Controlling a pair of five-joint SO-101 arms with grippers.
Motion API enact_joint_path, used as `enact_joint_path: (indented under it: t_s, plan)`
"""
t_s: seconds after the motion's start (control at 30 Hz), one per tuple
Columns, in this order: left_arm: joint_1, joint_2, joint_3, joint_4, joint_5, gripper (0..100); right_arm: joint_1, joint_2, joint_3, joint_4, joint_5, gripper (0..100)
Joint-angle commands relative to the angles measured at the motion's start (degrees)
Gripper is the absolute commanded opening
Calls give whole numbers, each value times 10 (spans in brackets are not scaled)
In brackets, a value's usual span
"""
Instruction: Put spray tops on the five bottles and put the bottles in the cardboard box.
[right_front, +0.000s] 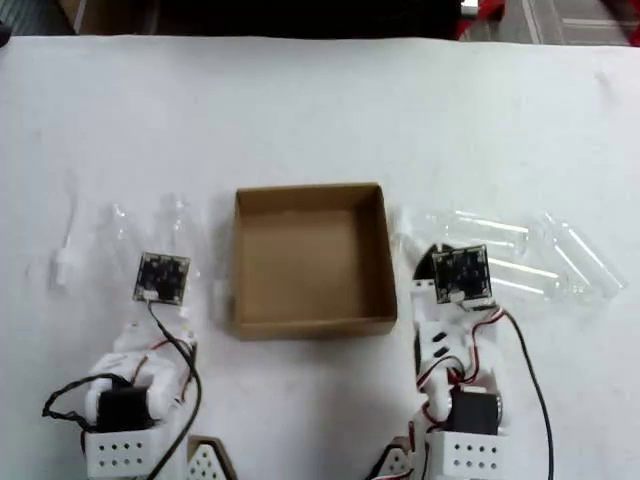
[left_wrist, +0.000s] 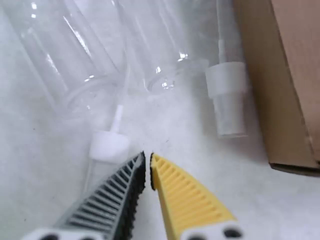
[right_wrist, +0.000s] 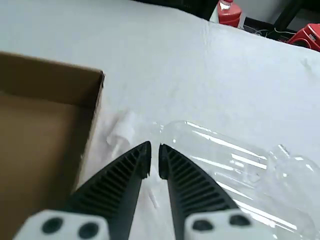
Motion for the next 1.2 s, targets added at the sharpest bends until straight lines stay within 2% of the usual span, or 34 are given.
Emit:
enact_joint_path:
  t_s: [0.0, 0.07, 0.17, 0.23, 0.37, 0.53, 0.77, 1.07, 1.17]
  plan:
    - [-5, -5, -2, 2, -4, 23, 12, -5, -16, 34, 120, 22]
    - [-5, -5, -2, 2, -4, 23, 7, -5, 1, 29, 149, 17]
    - [-5, -5, -2, 2, -4, 23, 2, -5, -2, 43, 120, 17]
    - [-5, -5, -2, 2, -4, 23, -11, -2, -37, 75, 118, 21]
    - [-5, -5, -2, 2, -5, 23, -54, 2, -152, 161, 164, 21]
    - [-5, -5, -2, 2, -5, 23, -55, 39, -219, 210, 163, 22]
    - [-5, -5, -2, 1, -6, 23, -61, 182, -331, 285, 161, 22]
    - [-5, -5, -2, 1, -6, 23, -93, 458, -474, 332, 64, 27]
    - [-6, -5, -2, 1, -7, 23, -109, 543, -511, 329, 26, 118]
